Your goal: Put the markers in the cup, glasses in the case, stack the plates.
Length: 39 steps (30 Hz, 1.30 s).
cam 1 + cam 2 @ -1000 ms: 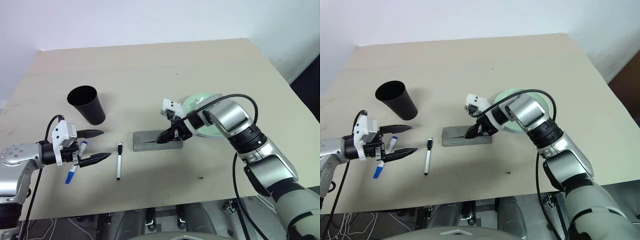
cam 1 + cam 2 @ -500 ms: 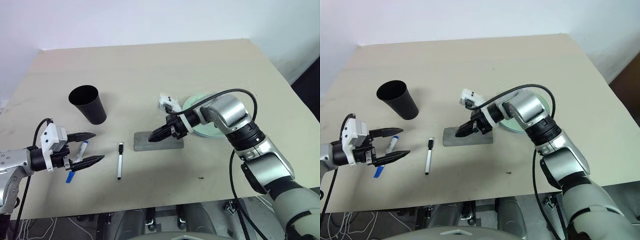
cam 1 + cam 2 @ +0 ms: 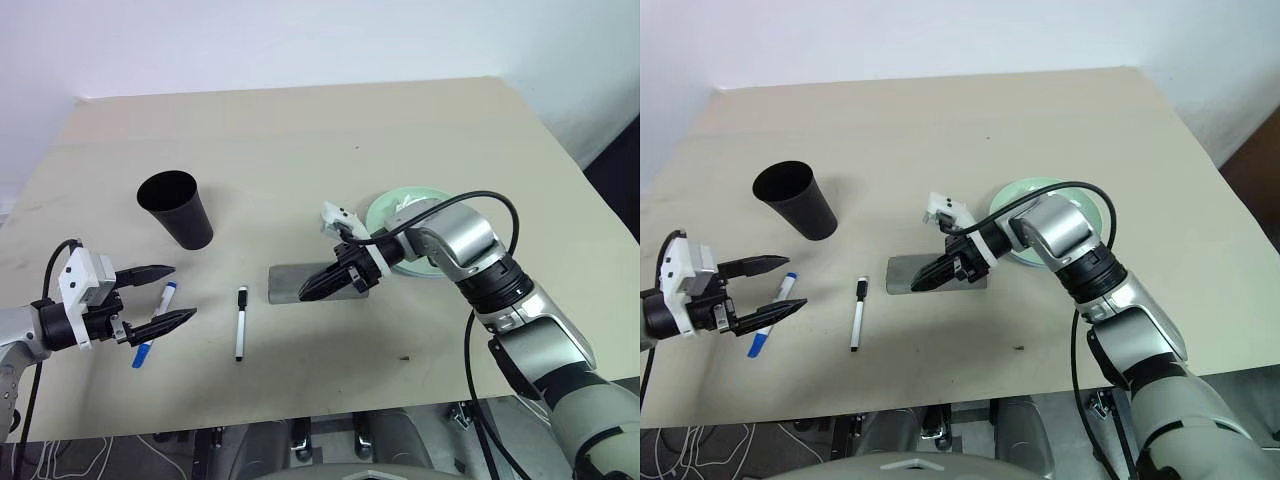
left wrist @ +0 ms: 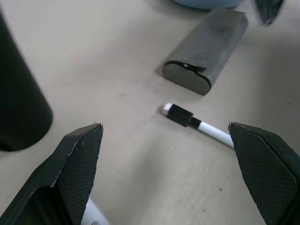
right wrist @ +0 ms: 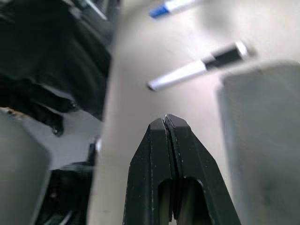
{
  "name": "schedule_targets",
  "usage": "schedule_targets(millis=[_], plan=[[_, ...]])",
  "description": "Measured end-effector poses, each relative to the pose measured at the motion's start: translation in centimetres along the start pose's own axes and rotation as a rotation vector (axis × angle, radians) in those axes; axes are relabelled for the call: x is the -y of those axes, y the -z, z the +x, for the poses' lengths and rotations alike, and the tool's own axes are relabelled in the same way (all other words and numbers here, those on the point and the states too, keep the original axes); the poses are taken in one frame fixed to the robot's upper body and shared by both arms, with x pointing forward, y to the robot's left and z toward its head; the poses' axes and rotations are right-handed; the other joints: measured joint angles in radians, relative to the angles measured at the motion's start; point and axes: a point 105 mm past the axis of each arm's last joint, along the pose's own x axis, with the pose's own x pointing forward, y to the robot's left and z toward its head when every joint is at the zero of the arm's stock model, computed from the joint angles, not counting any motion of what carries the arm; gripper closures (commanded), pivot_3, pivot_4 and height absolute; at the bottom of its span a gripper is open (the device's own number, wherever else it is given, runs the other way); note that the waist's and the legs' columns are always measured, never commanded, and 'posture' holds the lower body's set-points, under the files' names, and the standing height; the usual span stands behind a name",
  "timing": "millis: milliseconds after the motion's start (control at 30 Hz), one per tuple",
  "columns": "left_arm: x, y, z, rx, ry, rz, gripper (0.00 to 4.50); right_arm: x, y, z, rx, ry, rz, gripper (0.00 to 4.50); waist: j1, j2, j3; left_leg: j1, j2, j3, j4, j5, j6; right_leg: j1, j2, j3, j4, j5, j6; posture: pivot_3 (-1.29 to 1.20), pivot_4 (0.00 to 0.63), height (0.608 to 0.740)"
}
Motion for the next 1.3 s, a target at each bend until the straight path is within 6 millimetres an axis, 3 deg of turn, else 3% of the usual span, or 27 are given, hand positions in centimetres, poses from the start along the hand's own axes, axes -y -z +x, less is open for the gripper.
schedule_targets(millis=[167,300,767,900,1133,1300], plan=[[-0.1,-0.1,0.0,0.005,-0.006,-0.006,0.0,1.4,-0.8,0.3,0.024,0.058,0.013,4.46,-0.002,0.0,0.0,0.0,0.0,0.0,-0.001,0.0,0.0,0.0,0.0,0.0,0.0,0.0,-0.001,0.0,0.15,0.74],[-0.1,0.1,-0.1,0.002,-0.015,-0.011,0.0,3.6,0.8,0.5,-0.06,0.166,0.008,4.46,0.0,0.0,0.0,0.0,0.0,0.0,-0.003,0.0,-0.001,-0.001,0.0,0.0,-0.001,0.0,-0.001,0.0,0.15,0.74],[-0.5,0.5,-1.1,-0.008,-0.079,-0.029,0.0,4.3,1.3,0.9,-0.097,0.189,-0.035,4.46,-0.002,0.0,0.0,0.001,0.0,0.0,-0.007,0.001,-0.001,0.0,0.0,-0.002,-0.001,0.002,0.001,0.0,0.15,0.74],[-0.9,1.1,-1.8,-0.046,-0.15,-0.078,0.0,4.2,0.3,0.8,-0.026,0.19,-0.074,4.46,-0.002,0.0,0.0,0.001,0.0,0.0,-0.007,0.001,-0.001,0.0,0.0,-0.002,-0.001,0.002,0.001,0.0,0.15,0.74],[-0.4,3.0,-3.6,-0.203,-0.305,-0.26,0.0,3.0,-3.7,-1.1,0.257,0.216,-0.215,4.46,-0.001,-0.001,-0.001,0.001,0.0,0.0,-0.008,0.003,-0.005,0.001,0.0,-0.002,-0.001,0.002,0.002,0.0,0.15,0.74],[-0.4,3.7,-4.5,-0.28,-0.395,-0.313,0.0,2.7,-4.0,-1.9,0.339,0.24,-0.233,4.46,-0.001,-0.002,-0.001,0.001,0.0,0.0,-0.008,0.002,-0.003,0.001,0.0,-0.002,-0.001,0.002,0.001,0.0,0.15,0.74]])
